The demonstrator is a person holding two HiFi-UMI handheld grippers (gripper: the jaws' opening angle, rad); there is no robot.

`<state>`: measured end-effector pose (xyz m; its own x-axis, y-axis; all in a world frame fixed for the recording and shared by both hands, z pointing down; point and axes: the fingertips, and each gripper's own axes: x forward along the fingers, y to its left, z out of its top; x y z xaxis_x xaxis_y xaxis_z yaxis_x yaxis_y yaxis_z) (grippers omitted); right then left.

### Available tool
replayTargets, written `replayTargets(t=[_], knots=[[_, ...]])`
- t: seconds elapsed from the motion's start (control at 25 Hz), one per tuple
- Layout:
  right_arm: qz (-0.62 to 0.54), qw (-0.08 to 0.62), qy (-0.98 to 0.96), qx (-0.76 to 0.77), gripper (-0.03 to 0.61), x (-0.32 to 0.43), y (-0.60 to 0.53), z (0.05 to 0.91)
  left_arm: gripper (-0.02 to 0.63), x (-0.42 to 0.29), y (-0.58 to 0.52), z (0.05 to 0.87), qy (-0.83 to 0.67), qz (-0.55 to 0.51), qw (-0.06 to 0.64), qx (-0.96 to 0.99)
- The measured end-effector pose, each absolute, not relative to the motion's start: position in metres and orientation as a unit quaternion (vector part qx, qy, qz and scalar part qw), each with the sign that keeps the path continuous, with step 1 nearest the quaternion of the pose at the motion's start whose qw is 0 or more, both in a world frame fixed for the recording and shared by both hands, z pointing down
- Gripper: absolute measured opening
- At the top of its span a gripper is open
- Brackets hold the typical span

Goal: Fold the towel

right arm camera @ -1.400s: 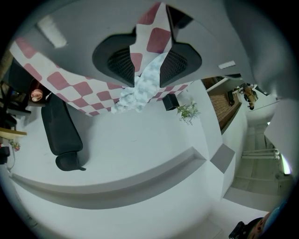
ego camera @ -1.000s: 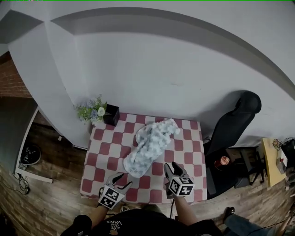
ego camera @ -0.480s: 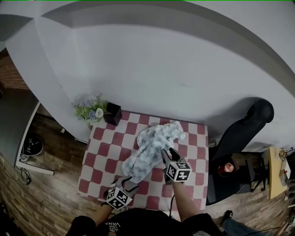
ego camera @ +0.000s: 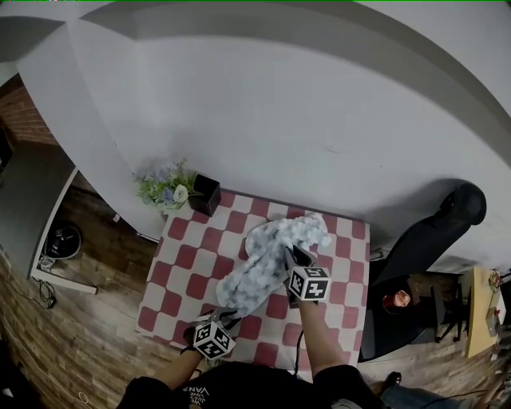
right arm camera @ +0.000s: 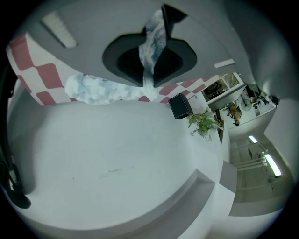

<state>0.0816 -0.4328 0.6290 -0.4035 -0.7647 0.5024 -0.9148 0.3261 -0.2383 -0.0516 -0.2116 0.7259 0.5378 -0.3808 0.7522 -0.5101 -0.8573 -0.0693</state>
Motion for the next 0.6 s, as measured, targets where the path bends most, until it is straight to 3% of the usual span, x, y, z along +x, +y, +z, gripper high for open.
replayTargets(t=[0.04, 0.08, 0.6], knots=[[0.246, 0.151, -0.801, 0.524, 0.034, 0.082, -0.431, 0.628, 0.078, -0.053, -0.212, 0.728, -0.257, 0.409, 0.081, 0.872], [0.245, 0.149, -0.802, 0.524, 0.021, 0.084, -0.429, 0.626, 0.065, -0.053, -0.212, 0.729, -0.258, 0.408, 0.083, 0.872], [0.244, 0.07, -0.767, 0.589, 0.015, 0.135, -0.364, 0.577, 0.02, -0.08, -0.222, 0.693, -0.307, 0.353, 0.088, 0.879]])
